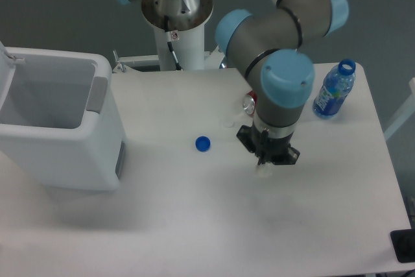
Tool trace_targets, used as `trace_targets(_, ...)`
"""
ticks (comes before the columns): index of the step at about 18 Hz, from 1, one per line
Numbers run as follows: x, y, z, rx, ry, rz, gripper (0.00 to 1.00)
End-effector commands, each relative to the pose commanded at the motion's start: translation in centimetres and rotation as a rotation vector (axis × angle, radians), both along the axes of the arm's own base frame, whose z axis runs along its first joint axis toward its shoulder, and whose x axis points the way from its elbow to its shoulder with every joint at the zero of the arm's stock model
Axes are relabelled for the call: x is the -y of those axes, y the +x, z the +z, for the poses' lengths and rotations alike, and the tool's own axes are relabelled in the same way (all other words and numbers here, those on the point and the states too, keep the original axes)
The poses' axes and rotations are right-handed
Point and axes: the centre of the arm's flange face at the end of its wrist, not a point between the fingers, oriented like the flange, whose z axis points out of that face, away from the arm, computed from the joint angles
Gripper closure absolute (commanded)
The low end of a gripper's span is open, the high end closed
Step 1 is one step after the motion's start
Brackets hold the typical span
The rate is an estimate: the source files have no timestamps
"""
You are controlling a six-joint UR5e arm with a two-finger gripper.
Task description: Pick up the paper ball
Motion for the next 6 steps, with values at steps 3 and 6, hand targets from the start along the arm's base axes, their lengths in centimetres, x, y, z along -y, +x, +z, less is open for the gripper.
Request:
trace_targets(3,1.4,-0.2,2.1,0.005,0.006,-0.044,1.0)
trace_targets(6,2.0,-0.3,2.4,0.006,0.004,-0.04,1.0)
